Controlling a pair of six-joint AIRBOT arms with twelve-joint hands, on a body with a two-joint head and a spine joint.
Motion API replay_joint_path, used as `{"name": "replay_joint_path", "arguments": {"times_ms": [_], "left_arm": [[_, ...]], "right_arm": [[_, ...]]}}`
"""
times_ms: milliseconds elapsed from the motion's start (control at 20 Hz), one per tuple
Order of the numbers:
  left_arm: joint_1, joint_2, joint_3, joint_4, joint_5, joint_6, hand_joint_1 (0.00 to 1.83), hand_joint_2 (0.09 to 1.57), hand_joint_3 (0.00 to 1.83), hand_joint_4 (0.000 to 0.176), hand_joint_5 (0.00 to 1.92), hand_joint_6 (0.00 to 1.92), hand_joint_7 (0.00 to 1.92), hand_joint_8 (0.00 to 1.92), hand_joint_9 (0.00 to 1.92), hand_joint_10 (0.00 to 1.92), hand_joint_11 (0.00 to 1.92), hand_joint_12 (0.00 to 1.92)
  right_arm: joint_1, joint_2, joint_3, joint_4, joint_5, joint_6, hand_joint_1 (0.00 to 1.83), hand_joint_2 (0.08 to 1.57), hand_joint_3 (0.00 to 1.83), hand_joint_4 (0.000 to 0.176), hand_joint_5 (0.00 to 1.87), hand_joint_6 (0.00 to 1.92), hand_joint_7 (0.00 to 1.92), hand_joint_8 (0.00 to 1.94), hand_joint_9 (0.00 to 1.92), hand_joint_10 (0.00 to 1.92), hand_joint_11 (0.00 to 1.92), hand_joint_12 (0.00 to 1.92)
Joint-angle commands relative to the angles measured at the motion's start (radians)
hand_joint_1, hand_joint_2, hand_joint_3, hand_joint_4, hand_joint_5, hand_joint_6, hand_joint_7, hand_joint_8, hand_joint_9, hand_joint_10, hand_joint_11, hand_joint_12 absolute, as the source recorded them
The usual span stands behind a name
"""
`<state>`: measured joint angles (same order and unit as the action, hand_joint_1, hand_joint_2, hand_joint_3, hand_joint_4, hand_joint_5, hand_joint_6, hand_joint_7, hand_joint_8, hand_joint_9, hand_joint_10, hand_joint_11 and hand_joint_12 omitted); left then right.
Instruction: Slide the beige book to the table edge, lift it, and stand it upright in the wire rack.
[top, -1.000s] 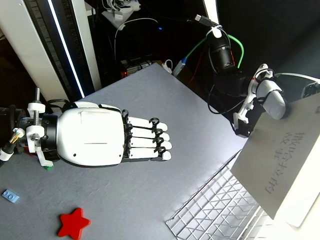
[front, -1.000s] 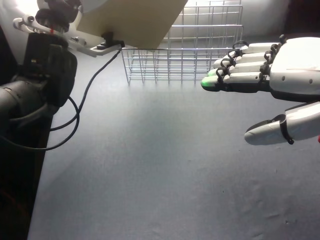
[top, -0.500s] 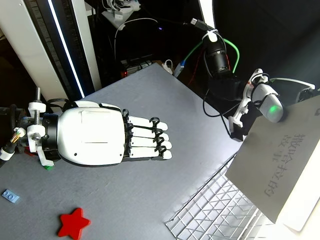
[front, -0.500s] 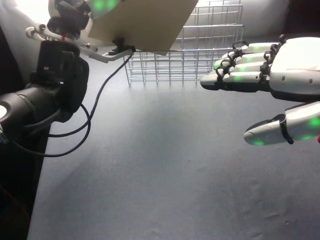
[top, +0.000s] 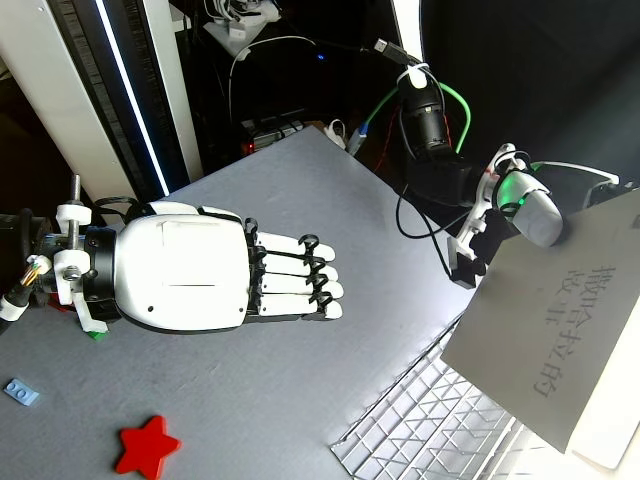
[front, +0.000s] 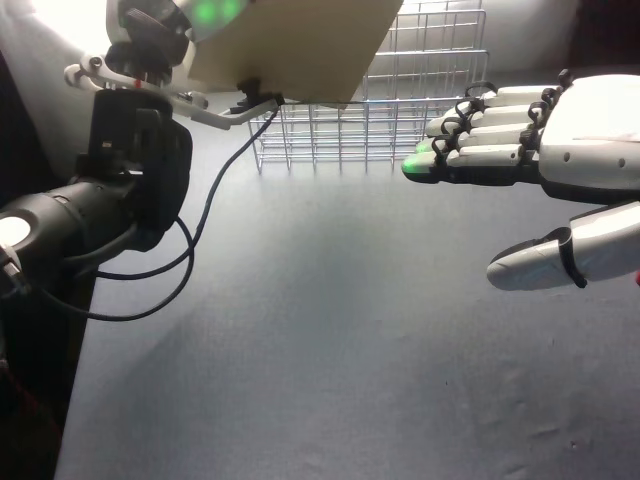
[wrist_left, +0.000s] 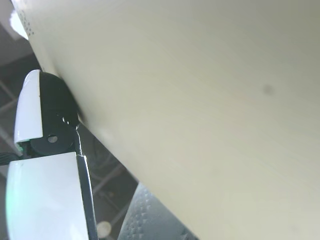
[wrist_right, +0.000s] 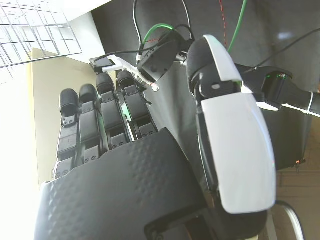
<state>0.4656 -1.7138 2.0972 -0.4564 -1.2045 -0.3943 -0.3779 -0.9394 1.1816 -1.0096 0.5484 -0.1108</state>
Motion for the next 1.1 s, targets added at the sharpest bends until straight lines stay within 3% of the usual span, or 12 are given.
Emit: {"name": "replay_joint_path", "arguments": {"times_ms": [0, 250, 300, 500, 850, 1000, 1050], "left_arm": [[-0.006, 0.004, 0.009, 0.001, -0.118, -0.017, 1.24, 1.17, 0.00, 0.000, 0.83, 1.00, 0.93, 1.34, 0.90, 1.45, 0.65, 1.71], [-0.004, 0.004, 0.015, 0.000, -0.112, -0.020, 1.24, 1.18, 0.00, 0.000, 0.80, 1.03, 0.94, 1.32, 0.89, 1.39, 0.62, 1.70], [-0.005, 0.003, 0.016, 0.000, -0.111, -0.020, 1.24, 1.17, 0.00, 0.000, 0.82, 1.00, 0.95, 1.31, 0.90, 1.42, 0.65, 1.72], [-0.006, -0.011, 0.024, 0.000, -0.111, -0.022, 1.24, 1.17, 0.00, 0.000, 0.83, 0.99, 0.95, 1.31, 0.92, 1.46, 0.69, 1.76], [0.006, -0.040, 0.060, 0.001, -0.107, -0.053, 1.24, 1.17, 0.00, 0.000, 0.82, 1.00, 0.94, 1.32, 0.91, 1.48, 0.67, 1.81], [0.006, -0.050, 0.086, 0.001, -0.095, -0.063, 1.24, 1.18, 0.00, 0.000, 0.81, 1.02, 0.94, 1.33, 0.90, 1.47, 0.66, 1.81], [0.007, -0.051, 0.091, 0.000, -0.090, -0.064, 1.24, 1.18, 0.00, 0.000, 0.82, 1.01, 0.93, 1.34, 0.90, 1.46, 0.65, 1.79]], "right_arm": [[0.016, 0.003, 0.000, 0.051, 0.072, -0.001, 0.07, 1.19, 0.00, 0.000, 0.09, 0.00, 0.13, 0.00, 0.11, 0.01, 0.00, 0.37], [0.016, 0.003, 0.000, 0.051, 0.072, -0.001, 0.06, 1.18, 0.00, 0.000, 0.08, 0.00, 0.14, 0.00, 0.13, 0.01, 0.00, 0.44], [0.016, 0.003, 0.000, 0.051, 0.072, -0.001, 0.04, 1.18, 0.00, 0.000, 0.07, 0.00, 0.13, 0.00, 0.11, 0.00, 0.00, 0.40], [0.018, 0.003, 0.000, 0.051, 0.073, -0.001, 0.04, 1.17, 0.00, 0.000, 0.09, 0.00, 0.12, 0.00, 0.14, 0.01, 0.00, 0.51], [0.019, -0.002, 0.000, 0.051, 0.074, -0.002, 0.06, 1.17, 0.00, 0.000, 0.08, 0.00, 0.11, 0.00, 0.13, 0.00, 0.00, 0.42], [0.021, -0.006, 0.000, 0.052, 0.075, -0.003, 0.09, 1.16, 0.00, 0.000, 0.10, 0.01, 0.13, 0.00, 0.16, 0.01, 0.00, 0.49], [0.021, -0.008, 0.000, 0.052, 0.075, -0.004, 0.09, 1.17, 0.00, 0.000, 0.09, 0.00, 0.12, 0.00, 0.12, 0.01, 0.00, 0.42]]}}
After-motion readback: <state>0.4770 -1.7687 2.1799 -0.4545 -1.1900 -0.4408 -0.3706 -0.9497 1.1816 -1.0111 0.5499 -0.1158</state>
